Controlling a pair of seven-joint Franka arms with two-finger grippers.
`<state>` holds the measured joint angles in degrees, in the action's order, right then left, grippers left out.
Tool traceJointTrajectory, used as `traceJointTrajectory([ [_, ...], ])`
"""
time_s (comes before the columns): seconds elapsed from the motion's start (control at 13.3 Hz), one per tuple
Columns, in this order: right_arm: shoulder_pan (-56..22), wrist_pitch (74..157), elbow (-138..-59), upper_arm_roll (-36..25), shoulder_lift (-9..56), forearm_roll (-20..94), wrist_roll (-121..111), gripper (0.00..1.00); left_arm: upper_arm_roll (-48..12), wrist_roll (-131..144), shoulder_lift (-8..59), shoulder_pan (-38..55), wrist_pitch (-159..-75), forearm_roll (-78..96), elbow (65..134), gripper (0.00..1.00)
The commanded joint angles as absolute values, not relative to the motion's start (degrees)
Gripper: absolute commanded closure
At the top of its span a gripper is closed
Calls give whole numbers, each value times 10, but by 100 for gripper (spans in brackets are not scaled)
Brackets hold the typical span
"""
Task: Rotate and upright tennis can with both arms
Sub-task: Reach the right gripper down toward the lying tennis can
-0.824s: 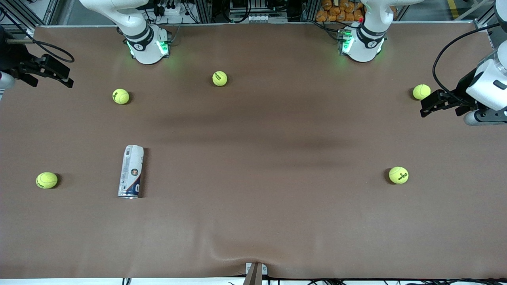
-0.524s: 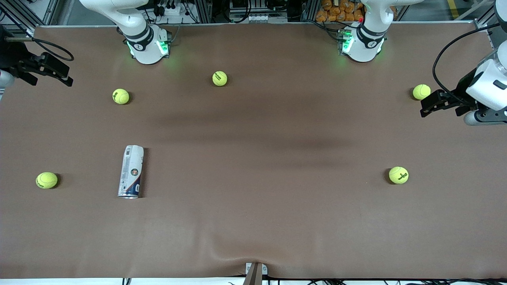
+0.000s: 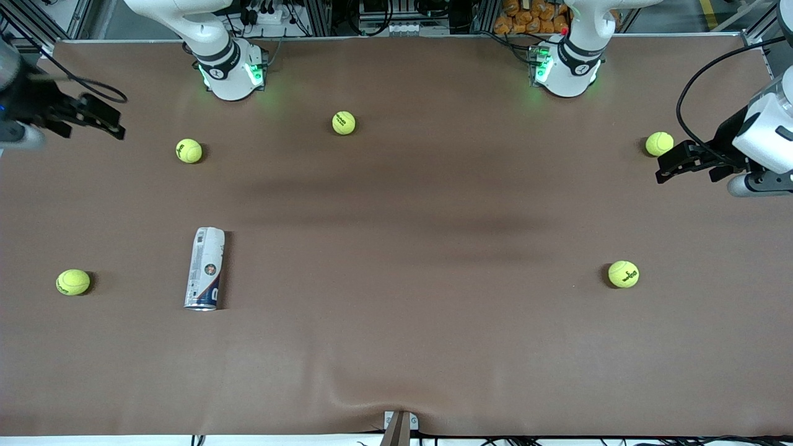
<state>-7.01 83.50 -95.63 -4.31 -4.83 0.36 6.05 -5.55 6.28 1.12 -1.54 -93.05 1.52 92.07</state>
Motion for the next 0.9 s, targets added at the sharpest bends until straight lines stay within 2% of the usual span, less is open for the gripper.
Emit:
traceJointTrajectory([
  [0.0, -66, 872, -981, -39, 1, -8, 54, 0, -53, 53, 18, -16, -920, 24, 908, 0],
  [0.82, -63, 1125, -990, -40, 221, -11, 31, 0, -54, 53, 18, -15, -920, 23, 912, 0],
])
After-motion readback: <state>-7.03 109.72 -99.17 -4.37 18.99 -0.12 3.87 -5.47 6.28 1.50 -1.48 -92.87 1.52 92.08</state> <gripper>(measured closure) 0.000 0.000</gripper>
